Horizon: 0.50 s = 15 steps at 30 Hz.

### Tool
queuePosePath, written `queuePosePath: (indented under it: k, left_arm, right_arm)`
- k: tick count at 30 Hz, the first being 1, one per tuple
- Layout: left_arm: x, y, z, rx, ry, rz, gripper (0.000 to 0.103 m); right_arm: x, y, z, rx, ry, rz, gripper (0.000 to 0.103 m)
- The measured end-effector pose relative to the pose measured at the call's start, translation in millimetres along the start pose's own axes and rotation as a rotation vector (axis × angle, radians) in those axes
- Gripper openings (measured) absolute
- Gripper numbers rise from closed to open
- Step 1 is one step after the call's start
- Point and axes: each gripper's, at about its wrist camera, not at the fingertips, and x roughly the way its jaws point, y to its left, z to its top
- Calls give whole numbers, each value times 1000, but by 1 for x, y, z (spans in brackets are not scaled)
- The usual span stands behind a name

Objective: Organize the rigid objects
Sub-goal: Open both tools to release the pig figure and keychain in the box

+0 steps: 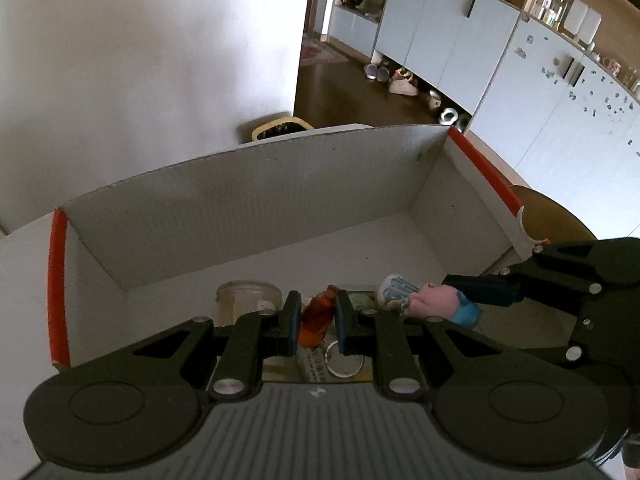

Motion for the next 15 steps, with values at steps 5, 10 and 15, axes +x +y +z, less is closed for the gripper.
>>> queuePosePath:
  k: [5,10,15]
  left_arm:
    - [6,0,0,-2,50,-5,17]
    - [7,0,-4,-8,80,7,17]
    - [-5,-4,-7,10,66,18,17]
  right_arm:
    - [-4,-1,-1,-6,9,21,35]
    - [-17,-2,-3,-8,-14,29,42]
    - [-30,-6,-4,-3,-40,39,44]
